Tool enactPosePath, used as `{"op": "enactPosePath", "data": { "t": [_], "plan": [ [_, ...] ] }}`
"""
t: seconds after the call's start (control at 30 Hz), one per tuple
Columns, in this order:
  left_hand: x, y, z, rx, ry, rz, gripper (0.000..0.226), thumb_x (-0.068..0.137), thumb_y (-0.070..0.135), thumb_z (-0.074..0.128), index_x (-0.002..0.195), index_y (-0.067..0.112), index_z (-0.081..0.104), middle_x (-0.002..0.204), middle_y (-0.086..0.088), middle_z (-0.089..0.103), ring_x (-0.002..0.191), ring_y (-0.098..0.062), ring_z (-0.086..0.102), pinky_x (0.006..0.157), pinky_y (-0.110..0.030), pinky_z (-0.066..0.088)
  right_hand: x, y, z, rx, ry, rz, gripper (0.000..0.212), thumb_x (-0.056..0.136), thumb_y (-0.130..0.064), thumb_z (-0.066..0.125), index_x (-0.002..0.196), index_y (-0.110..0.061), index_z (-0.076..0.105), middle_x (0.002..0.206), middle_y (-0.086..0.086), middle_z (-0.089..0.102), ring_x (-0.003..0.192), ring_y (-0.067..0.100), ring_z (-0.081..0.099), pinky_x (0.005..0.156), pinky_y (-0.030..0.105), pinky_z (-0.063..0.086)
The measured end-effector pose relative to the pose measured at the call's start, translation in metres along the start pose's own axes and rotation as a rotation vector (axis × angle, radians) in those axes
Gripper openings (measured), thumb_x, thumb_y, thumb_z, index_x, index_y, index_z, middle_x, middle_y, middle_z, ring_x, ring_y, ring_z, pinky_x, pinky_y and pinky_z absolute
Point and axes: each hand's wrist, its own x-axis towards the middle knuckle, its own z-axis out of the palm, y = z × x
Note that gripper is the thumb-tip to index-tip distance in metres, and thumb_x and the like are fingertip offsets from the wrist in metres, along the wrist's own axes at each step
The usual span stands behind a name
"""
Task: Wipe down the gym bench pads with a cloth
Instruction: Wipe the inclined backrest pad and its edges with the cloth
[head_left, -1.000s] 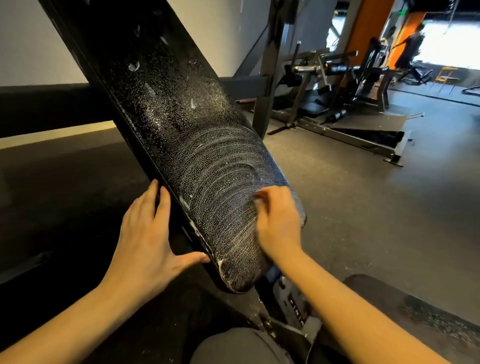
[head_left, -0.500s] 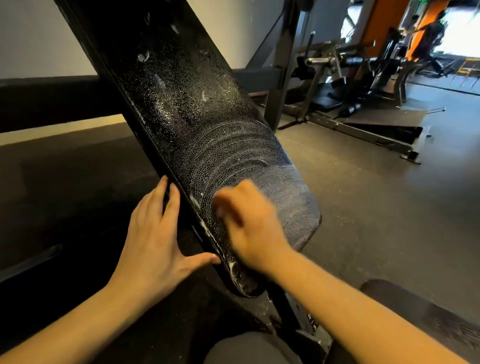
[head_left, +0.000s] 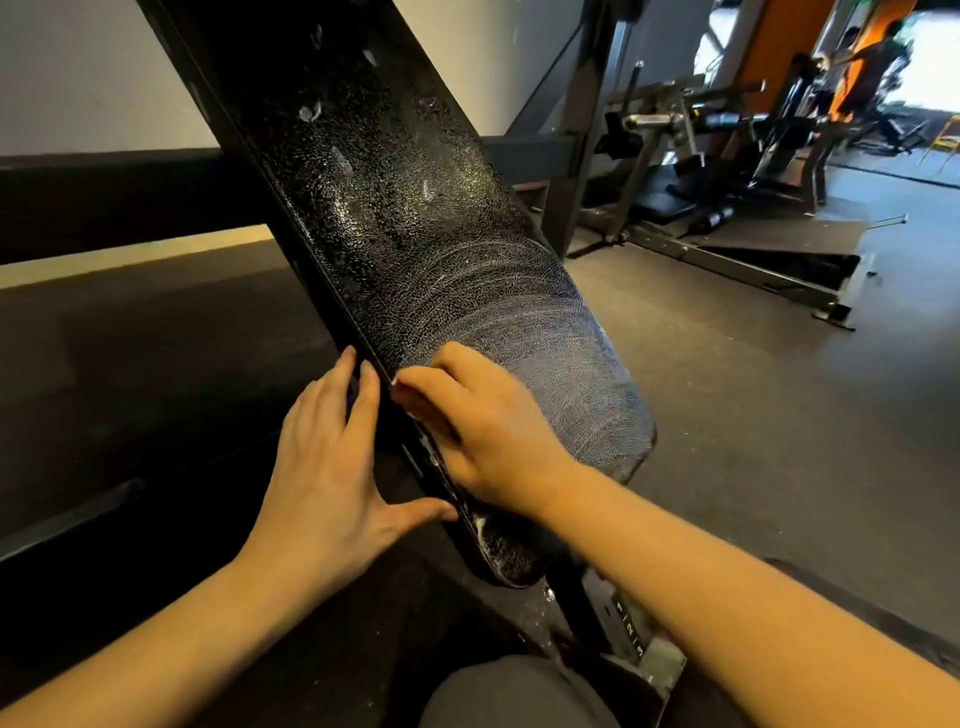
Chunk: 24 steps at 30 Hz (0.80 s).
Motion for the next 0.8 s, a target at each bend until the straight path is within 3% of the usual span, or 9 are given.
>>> {"op": "enactPosePath", "data": {
  "t": [0.07,0.17,0.23,0.33,0.43,0.5,0.6,0.7,0.8],
  "plan": [
    [-0.001,0.001,-0.002,-0.009,-0.002,-0.001,0.141,0.058,0.096,0.052,0.158,0.001,0.026,0.164,-0.022,0.022,0.15,-0.042,0.026,0.12,-0.059,0.028,-0.002,0.044,-0.015,-0.123,0.015,0.092,0.024,0.09,-0.009,0.066,0.114,-0.006,0.068,0.1,0.013,0.061,0.091,0.03,0.059,0.079,0.038,0.05],
    [-0.002,0.002,-0.002,-0.006,-0.019,-0.002,0.141,0.056,0.093,0.051,0.16,0.004,0.02,0.167,-0.02,0.018,0.152,-0.04,0.022,0.122,-0.058,0.026,0.003,0.125,-0.04,-0.3,0.207,0.696,0.019,0.098,-0.02,0.056,0.109,-0.008,0.067,0.106,0.015,0.062,0.1,0.037,0.06,0.081,0.042,0.049],
    [-0.002,0.002,-0.002,-0.006,-0.026,-0.003,0.14,0.056,0.093,0.049,0.16,0.006,0.017,0.167,-0.018,0.015,0.153,-0.039,0.02,0.122,-0.058,0.026,0.017,0.13,-0.037,-0.299,0.291,0.871,0.021,0.099,-0.02,0.053,0.109,-0.006,0.066,0.109,0.019,0.061,0.101,0.041,0.06,0.08,0.041,0.044],
    [-0.001,0.001,0.0,-0.012,-0.021,0.008,0.139,0.059,0.095,0.049,0.16,0.004,0.019,0.167,-0.019,0.016,0.152,-0.039,0.023,0.121,-0.057,0.026,0.046,0.063,-0.006,-0.142,0.285,0.579,0.019,0.096,-0.015,0.059,0.109,-0.004,0.066,0.105,0.015,0.06,0.096,0.034,0.059,0.081,0.038,0.043],
    [0.001,-0.002,0.002,0.003,-0.006,0.03,0.137,0.06,0.093,0.049,0.156,-0.002,0.027,0.163,-0.024,0.024,0.147,-0.042,0.03,0.117,-0.06,0.033,0.02,-0.007,0.005,0.068,0.059,0.143,0.023,0.095,-0.014,0.06,0.114,-0.002,0.066,0.099,0.014,0.058,0.088,0.03,0.058,0.078,0.036,0.047],
    [0.001,-0.002,0.002,0.0,-0.016,0.03,0.136,0.059,0.092,0.048,0.155,-0.002,0.029,0.163,-0.025,0.025,0.147,-0.041,0.03,0.117,-0.06,0.034,-0.013,0.003,-0.009,0.039,-0.054,0.04,0.024,0.094,-0.011,0.062,0.116,-0.002,0.067,0.096,0.013,0.058,0.085,0.029,0.057,0.075,0.035,0.047],
    [-0.001,0.001,0.001,-0.014,-0.025,0.029,0.139,0.062,0.1,0.037,0.159,0.001,0.021,0.166,-0.021,0.017,0.151,-0.038,0.023,0.121,-0.057,0.027,-0.027,0.074,-0.032,-0.146,0.111,0.366,0.019,0.094,-0.018,0.06,0.11,-0.009,0.068,0.1,0.011,0.062,0.092,0.03,0.061,0.082,0.038,0.048],
    [-0.002,0.001,0.001,-0.017,-0.036,0.023,0.14,0.06,0.099,0.035,0.161,0.005,0.014,0.169,-0.017,0.009,0.154,-0.034,0.016,0.124,-0.054,0.023,0.01,0.116,-0.033,-0.215,0.237,0.743,0.018,0.099,-0.02,0.057,0.108,-0.009,0.067,0.106,0.016,0.061,0.1,0.038,0.059,0.077,0.034,0.036],
    [-0.001,0.0,0.0,0.012,-0.042,0.019,0.141,0.059,0.101,0.036,0.16,0.005,0.018,0.168,-0.018,0.012,0.152,-0.037,0.021,0.123,-0.054,0.025,0.045,0.062,-0.001,-0.093,0.261,0.614,0.019,0.097,-0.018,0.058,0.111,-0.007,0.066,0.108,0.015,0.061,0.1,0.033,0.059,0.08,0.032,0.039]
  ]
}}
